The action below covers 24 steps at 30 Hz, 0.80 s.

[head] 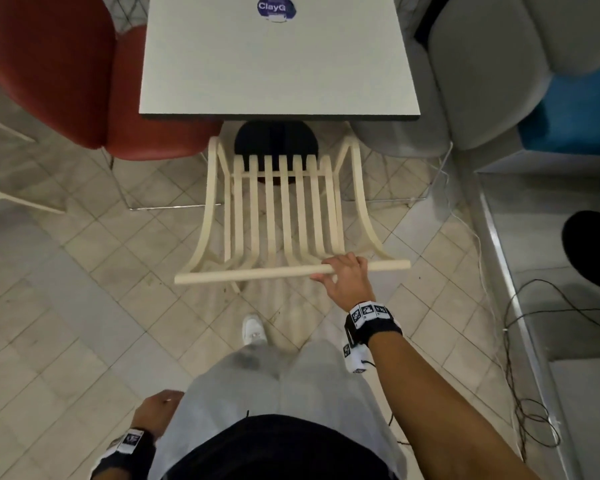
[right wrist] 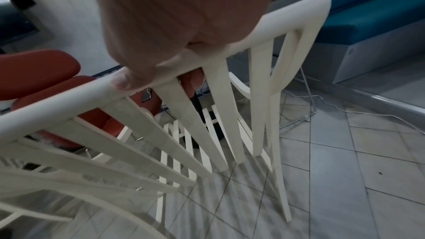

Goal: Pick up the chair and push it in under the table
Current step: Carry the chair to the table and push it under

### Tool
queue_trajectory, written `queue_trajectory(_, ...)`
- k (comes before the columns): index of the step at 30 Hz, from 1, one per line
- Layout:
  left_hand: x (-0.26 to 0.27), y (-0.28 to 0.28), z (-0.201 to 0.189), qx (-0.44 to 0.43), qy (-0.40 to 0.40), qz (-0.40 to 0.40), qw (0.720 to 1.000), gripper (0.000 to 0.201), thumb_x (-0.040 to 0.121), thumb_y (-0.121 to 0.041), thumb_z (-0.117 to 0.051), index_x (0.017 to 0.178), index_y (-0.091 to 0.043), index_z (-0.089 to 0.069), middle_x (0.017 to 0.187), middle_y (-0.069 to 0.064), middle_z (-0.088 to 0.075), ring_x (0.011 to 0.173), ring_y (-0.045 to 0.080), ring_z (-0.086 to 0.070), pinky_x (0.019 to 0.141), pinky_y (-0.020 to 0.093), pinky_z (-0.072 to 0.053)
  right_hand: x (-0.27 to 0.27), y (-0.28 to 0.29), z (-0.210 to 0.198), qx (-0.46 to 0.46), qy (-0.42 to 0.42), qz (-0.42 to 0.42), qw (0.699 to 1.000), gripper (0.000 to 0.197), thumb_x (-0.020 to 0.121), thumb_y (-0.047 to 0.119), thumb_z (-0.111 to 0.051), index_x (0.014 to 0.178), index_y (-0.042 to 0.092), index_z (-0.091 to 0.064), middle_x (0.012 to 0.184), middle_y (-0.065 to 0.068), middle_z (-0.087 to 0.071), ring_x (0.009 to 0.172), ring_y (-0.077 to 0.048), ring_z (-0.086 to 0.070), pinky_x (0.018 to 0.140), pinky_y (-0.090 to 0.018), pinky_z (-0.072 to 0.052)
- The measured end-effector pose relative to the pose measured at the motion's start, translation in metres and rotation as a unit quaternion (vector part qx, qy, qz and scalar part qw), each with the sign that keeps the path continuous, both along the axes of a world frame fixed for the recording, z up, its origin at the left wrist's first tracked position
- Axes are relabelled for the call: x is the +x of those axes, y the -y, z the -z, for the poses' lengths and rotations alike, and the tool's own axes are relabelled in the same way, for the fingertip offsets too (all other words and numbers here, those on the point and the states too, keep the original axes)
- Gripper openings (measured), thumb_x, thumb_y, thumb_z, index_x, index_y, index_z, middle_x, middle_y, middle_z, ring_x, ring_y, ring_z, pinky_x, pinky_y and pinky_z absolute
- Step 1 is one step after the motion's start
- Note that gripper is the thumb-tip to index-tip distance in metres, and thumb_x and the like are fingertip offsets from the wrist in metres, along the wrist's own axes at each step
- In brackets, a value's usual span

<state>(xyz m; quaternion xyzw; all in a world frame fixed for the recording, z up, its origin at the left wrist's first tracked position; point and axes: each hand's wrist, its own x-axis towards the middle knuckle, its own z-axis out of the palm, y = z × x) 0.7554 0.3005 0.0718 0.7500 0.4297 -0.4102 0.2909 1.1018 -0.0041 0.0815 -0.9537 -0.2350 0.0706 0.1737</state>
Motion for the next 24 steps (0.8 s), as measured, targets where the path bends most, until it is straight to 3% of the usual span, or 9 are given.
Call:
queue_trajectory(3,0.019,-0.009,-0.015,-0.008,0.017,-0.027,0.999,0.025,0.091,-0.028,-0.053,0.105,-0.025,-0.074,0.113,0.004,-0.070,0.096,0.024,-0.063,0.083,0.030,-0.044,0.025,-0.015,-0.002,0.010,-0.002,0.010,1.000,0.057,0.083,0.071,-0.053,0.101,0.020,-0.072,0.096,0.004,-0.073,0.097,-0.019,-0.056,0.094,-0.037,-0.033)
queue_trajectory(7,0.036,-0.015,-0.023,-0.025,0.056,-0.091,0.994,0.026,0.092,-0.014,-0.052,0.108,-0.008,-0.072,0.093,0.000,-0.070,0.077,0.016,-0.063,0.073,0.027,-0.046,0.055,-0.028,-0.006,0.027,-0.010,0.023,0.999,0.057,0.081,0.072,-0.054,0.099,0.021,-0.072,0.096,0.005,-0.073,0.095,-0.018,-0.056,0.094,-0.036,-0.035)
queue_trajectory(11,0.077,-0.031,-0.026,0.018,0.130,-0.056,0.990,0.022,0.090,-0.024,-0.055,0.105,-0.024,-0.072,0.095,0.000,-0.078,0.089,0.019,-0.073,0.090,0.036,-0.056,0.076,-0.031,-0.012,0.002,-0.033,0.010,0.999,0.071,0.076,0.084,-0.041,0.101,0.024,-0.071,0.097,0.007,-0.071,0.095,-0.017,-0.055,0.089,-0.034,-0.032)
queue_trajectory(13,0.117,-0.035,-0.041,0.065,0.196,-0.032,0.978,0.018,0.089,-0.025,-0.058,0.102,-0.030,-0.069,0.095,0.002,-0.078,0.091,0.022,-0.073,0.087,0.035,-0.055,0.085,-0.033,-0.015,-0.009,-0.040,0.002,0.999,0.072,0.076,0.084,-0.039,0.103,0.025,-0.070,0.099,0.007,-0.071,0.097,-0.017,-0.054,0.086,-0.033,-0.030)
queue_trajectory(15,0.161,-0.035,-0.057,0.115,0.289,-0.029,0.950,0.019,0.088,-0.020,-0.061,0.107,-0.020,-0.067,0.096,0.006,-0.075,0.088,0.024,-0.070,0.082,0.035,-0.054,0.096,-0.035,-0.018,-0.010,-0.060,0.004,0.998,0.064,0.075,0.080,-0.050,0.102,0.025,-0.070,0.101,0.005,-0.070,0.098,-0.019,-0.053,0.084,-0.032,-0.027)
queue_trajectory(17,0.205,-0.033,-0.072,0.173,0.377,0.007,0.910,0.030,0.085,-0.019,-0.066,0.114,-0.013,-0.063,0.105,0.008,-0.067,0.093,0.024,-0.063,0.085,0.038,-0.053,0.110,-0.037,-0.024,-0.006,-0.089,0.014,0.996,0.057,0.074,0.073,-0.063,0.103,0.024,-0.071,0.104,0.005,-0.069,0.105,-0.022,-0.053,0.087,-0.034,-0.029)
queue_trajectory(20,0.263,-0.027,-0.084,0.227,0.424,0.126,0.868,0.054,0.079,-0.034,-0.071,0.128,-0.019,-0.054,0.123,0.004,-0.057,0.113,0.024,-0.054,0.098,0.041,-0.047,0.127,-0.033,-0.033,-0.021,-0.128,0.023,0.991,0.062,0.071,0.070,-0.070,0.113,0.024,-0.068,0.120,0.003,-0.065,0.118,-0.024,-0.048,0.098,-0.038,-0.029)
queue_trajectory(22,0.294,-0.025,-0.080,0.218,0.403,0.203,0.865,0.067,0.076,-0.049,-0.071,0.135,-0.027,-0.049,0.134,-0.002,-0.054,0.123,0.021,-0.051,0.105,0.043,-0.042,0.130,-0.017,-0.033,-0.024,-0.120,0.037,0.992,0.060,0.073,0.066,-0.071,0.116,0.024,-0.067,0.122,0.002,-0.063,0.119,-0.023,-0.049,0.100,-0.038,-0.028)
queue_trajectory(24,0.318,-0.024,-0.070,0.180,0.363,0.244,0.881,0.064,0.075,-0.062,-0.064,0.131,-0.033,-0.054,0.132,-0.007,-0.060,0.120,0.019,-0.056,0.105,0.043,-0.044,0.128,0.007,-0.031,-0.014,-0.088,0.056,0.994,0.051,0.077,0.057,-0.072,0.115,0.022,-0.067,0.118,0.000,-0.064,0.115,-0.024,-0.051,0.102,-0.039,-0.029)
